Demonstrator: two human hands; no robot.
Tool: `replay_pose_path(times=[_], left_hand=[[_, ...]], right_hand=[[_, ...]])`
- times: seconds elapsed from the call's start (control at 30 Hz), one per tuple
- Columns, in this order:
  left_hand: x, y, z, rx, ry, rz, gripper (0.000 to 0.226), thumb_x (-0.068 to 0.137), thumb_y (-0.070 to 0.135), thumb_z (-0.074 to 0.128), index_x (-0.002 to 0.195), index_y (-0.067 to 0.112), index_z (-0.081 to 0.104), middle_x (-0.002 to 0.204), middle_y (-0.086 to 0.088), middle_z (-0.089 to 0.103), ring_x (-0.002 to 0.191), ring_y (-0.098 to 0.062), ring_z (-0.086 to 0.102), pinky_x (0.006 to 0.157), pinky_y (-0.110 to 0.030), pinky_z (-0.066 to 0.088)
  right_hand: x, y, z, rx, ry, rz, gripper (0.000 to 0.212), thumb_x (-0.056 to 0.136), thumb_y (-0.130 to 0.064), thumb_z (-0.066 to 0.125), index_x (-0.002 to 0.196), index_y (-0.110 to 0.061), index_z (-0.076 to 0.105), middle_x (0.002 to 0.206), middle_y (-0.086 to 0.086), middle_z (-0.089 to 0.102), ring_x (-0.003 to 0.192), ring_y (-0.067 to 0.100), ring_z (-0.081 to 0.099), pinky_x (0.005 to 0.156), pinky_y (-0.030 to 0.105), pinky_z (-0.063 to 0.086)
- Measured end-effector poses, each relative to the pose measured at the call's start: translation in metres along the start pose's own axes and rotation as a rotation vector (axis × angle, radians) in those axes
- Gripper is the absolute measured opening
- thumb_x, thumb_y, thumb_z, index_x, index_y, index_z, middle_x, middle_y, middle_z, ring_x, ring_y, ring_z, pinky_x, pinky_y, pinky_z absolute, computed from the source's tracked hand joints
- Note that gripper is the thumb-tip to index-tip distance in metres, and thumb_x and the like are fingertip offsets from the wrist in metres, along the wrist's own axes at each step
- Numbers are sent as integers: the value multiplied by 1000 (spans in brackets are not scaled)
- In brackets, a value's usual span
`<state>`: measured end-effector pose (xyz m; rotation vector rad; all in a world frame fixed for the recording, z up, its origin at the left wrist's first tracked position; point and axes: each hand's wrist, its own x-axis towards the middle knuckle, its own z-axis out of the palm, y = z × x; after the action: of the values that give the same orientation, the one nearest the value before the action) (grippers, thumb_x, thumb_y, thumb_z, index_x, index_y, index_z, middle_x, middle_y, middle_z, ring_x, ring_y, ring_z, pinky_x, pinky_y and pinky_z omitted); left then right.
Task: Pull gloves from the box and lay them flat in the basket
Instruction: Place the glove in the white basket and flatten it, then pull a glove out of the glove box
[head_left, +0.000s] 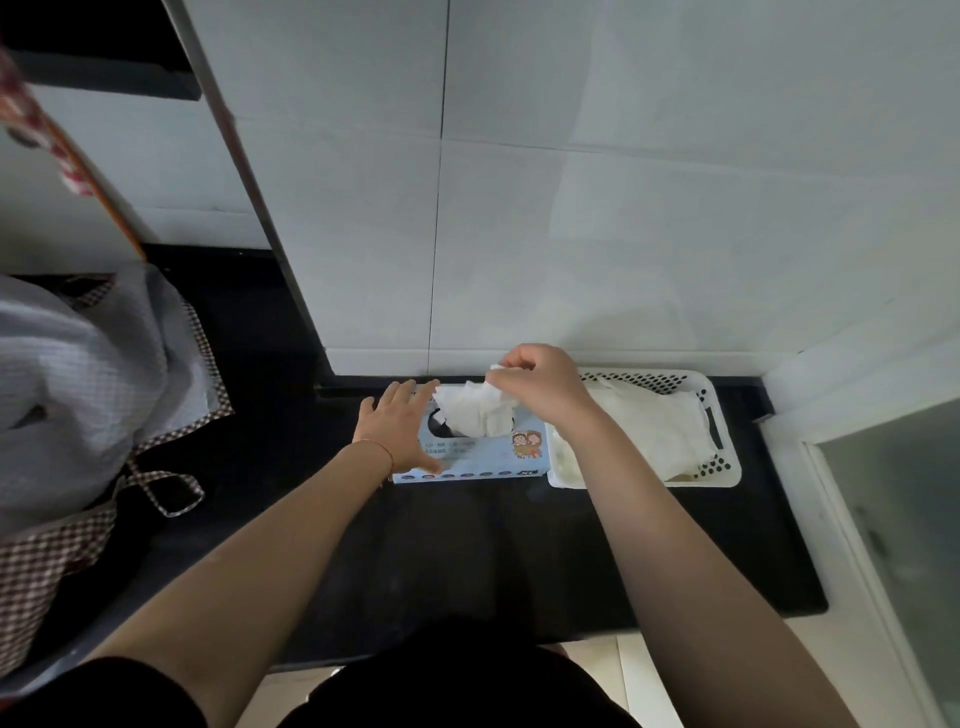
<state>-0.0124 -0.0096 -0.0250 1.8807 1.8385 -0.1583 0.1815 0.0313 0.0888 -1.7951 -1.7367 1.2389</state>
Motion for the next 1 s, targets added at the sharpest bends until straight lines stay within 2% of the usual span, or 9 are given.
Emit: replay_pose_path(times=[0.13, 0.23, 0.33, 0.4, 0.57, 0.73, 0.8, 0.87, 1.0], left_hand=[[1, 11, -15, -326, 239, 70, 84, 67, 60, 76, 136, 23, 45, 132, 1, 51, 124, -23, 48, 103, -43, 39], [-5, 28, -26, -391, 486, 261, 66, 74, 43, 77, 130, 23, 51, 122, 1, 56, 110, -21, 52, 95, -40, 43], [-10, 39, -26, -266, 493, 341, 38, 84, 30, 68, 120, 22, 58, 107, 0, 59, 97, -22, 54, 85, -36, 42], [-10, 38, -21, -160, 404, 258, 14, 91, 23, 57, 103, 19, 63, 93, 1, 61, 88, -23, 57, 76, -32, 39], [-11, 22, -14, -15, 62, 1, 30, 96, 23, 37, 86, 13, 64, 85, -3, 65, 80, -26, 63, 69, -32, 47], [-16, 38, -23, -55, 77, 92, 26, 97, 25, 44, 113, 14, 61, 108, -5, 55, 89, -24, 56, 78, -35, 50], [-21, 47, -29, -285, -97, 158, 42, 96, 22, 49, 138, 20, 44, 120, -3, 54, 96, -23, 52, 83, -32, 43], [-21, 50, -31, -306, -276, 164, 52, 96, 21, 50, 145, 23, 35, 127, -4, 54, 107, -26, 52, 90, -31, 40], [-9, 49, -57, -413, 89, 128, 40, 91, 11, 52, 131, 14, 50, 119, -1, 54, 119, -28, 52, 94, -31, 40]], right_hand=[[-5, -10, -7, -36, 0, -31, 15, 86, -21, 67, 96, -10, 69, 82, -10, 59, 72, 4, 53, 62, 21, 42], [-4, -8, -2, -68, -33, 4, 17, 86, -14, 60, 102, -16, 67, 87, -9, 59, 73, 8, 55, 59, 23, 40], [-7, -8, 2, -39, -43, 26, 24, 85, -4, 51, 97, -15, 69, 80, -6, 60, 67, 8, 54, 56, 22, 38], [-10, -8, 1, -36, 20, 39, 22, 87, -2, 46, 88, -16, 64, 73, -9, 55, 64, 7, 51, 54, 21, 35], [-9, -10, -15, 195, 348, 42, 22, 86, -4, 41, 90, -12, 61, 80, -5, 57, 76, 15, 54, 65, 27, 40], [-17, -19, -28, 266, 238, 8, 21, 89, -6, 46, 74, -15, 59, 65, -8, 51, 60, 9, 45, 56, 23, 34], [-18, -21, -29, 268, 188, 11, 21, 86, -7, 49, 72, -17, 61, 64, -6, 52, 60, 11, 45, 56, 23, 34], [-21, -23, -31, 211, 108, -5, 19, 84, -7, 51, 77, -18, 65, 70, -5, 56, 63, 11, 49, 57, 23, 37], [-30, -26, -43, 58, -70, -63, 25, 83, -2, 51, 93, -14, 70, 70, -10, 56, 55, -1, 49, 50, 16, 38]])
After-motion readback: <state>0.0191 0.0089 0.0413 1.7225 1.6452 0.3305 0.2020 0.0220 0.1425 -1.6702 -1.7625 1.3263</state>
